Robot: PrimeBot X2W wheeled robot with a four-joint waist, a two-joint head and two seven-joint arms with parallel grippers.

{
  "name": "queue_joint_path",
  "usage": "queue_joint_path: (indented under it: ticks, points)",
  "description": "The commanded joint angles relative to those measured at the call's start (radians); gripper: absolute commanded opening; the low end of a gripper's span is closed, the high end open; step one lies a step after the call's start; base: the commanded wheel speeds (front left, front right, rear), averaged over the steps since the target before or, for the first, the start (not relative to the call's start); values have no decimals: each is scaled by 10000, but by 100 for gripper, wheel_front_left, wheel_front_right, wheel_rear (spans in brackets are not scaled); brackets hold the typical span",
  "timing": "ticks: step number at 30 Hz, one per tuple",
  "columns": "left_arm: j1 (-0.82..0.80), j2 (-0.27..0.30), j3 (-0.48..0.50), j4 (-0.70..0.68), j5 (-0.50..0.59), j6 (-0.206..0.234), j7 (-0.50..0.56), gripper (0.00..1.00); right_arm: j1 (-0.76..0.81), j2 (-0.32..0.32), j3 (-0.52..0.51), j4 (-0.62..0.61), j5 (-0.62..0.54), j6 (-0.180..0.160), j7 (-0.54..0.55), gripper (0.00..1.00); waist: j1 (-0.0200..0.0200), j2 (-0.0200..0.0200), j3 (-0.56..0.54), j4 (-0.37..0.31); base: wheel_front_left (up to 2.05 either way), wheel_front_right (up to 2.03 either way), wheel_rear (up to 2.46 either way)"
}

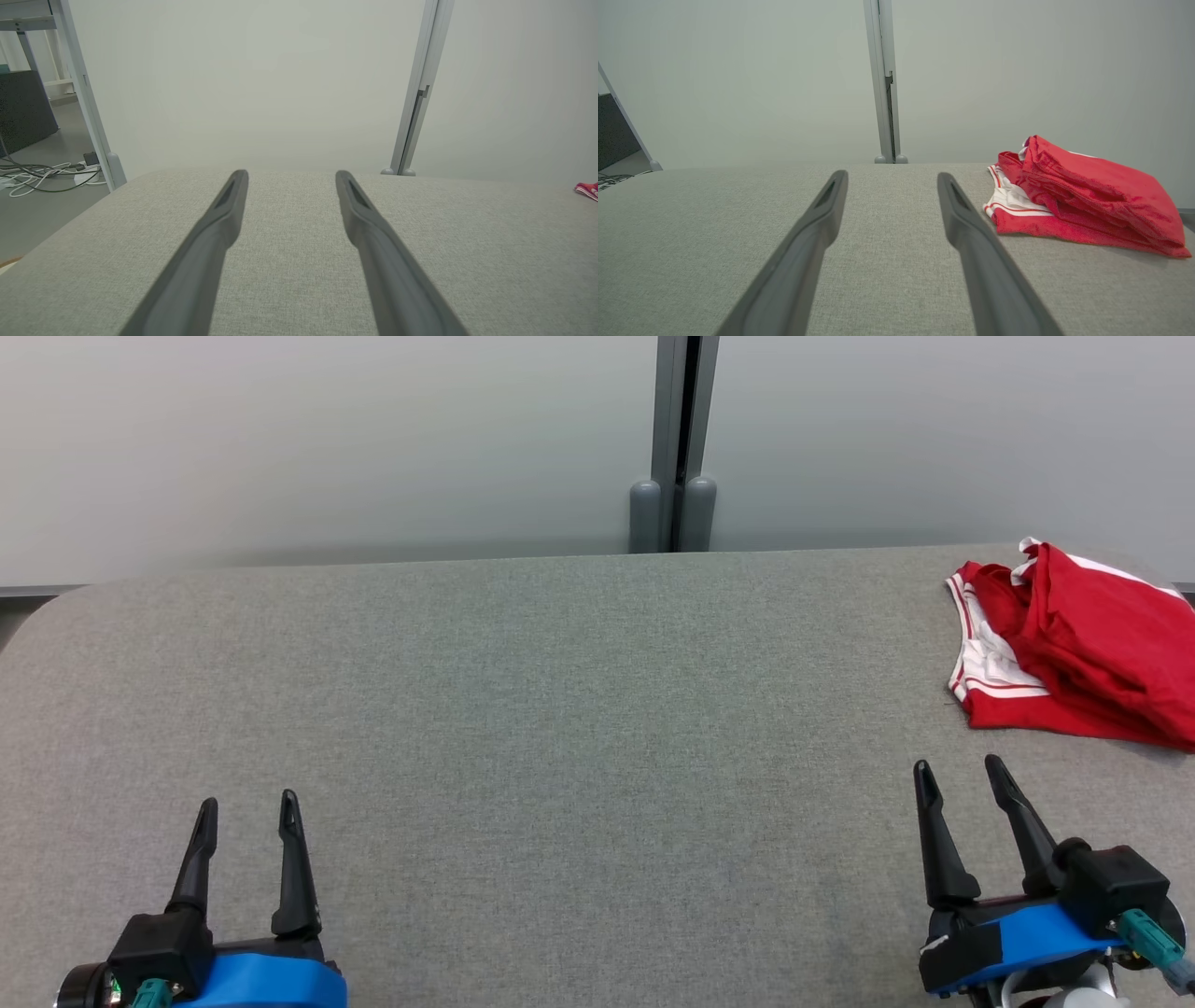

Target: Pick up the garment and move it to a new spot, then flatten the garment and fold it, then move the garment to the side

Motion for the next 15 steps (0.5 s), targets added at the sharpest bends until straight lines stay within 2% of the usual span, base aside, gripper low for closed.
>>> queue_joint_path:
  ticks: [1,15]
  points:
    - [-151,26,53,11,-24,-16,-43,100,150,28,-31,-62,-68,2,31,100,0,0,-5,1,0,0,0]
    - [-181,105,-26,102,-23,121,-44,100,231,32,-24,-151,115,2,136,100,0,0,15,-23,0,0,0]
